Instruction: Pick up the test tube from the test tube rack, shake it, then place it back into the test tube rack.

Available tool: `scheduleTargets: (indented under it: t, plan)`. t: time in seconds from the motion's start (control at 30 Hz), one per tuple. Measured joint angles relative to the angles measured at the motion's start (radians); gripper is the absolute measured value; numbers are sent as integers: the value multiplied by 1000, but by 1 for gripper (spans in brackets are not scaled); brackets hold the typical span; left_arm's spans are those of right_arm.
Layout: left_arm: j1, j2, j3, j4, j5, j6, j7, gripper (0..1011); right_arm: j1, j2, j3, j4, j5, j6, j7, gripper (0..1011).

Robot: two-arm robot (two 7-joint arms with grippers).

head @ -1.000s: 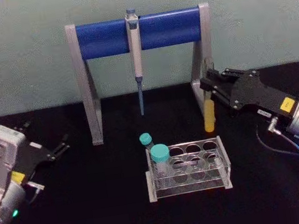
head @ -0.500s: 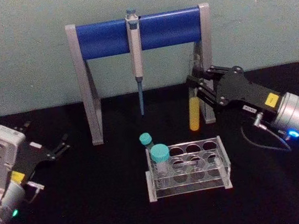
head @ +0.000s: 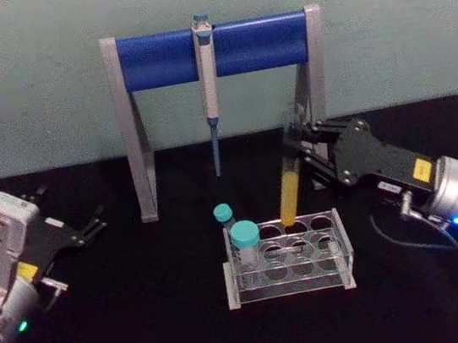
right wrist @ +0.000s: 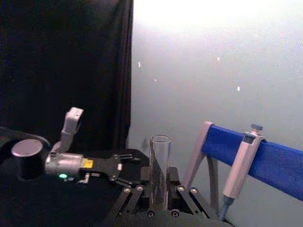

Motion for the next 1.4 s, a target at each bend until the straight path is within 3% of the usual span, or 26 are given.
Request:
scheduleTargets:
  t: [0.2,0.37,0.53,0.77,1.1,1.4]
  plan:
    - [0,0,0,0,0,0,0,1001,-42,48,13,-46,14,-7,-6,230]
    - [0,0,0,0,0,0,0,1001,-65,78,32,-67,0,-3,-55,230]
    - [0,0,0,0,0,0,0,1001,-68,82,49,-70,-22,5,-102,230]
    - [0,0,0,0,0,0,0,1001,-37,42,52,-38,-44,12,-139,230]
    - [0,0,0,0,0,0,0,1001,17,-11,7,12,-42,18,-90,232]
    - [0,0,0,0,0,0,0,1001,7,14,-11,-15,0,19,-22,232]
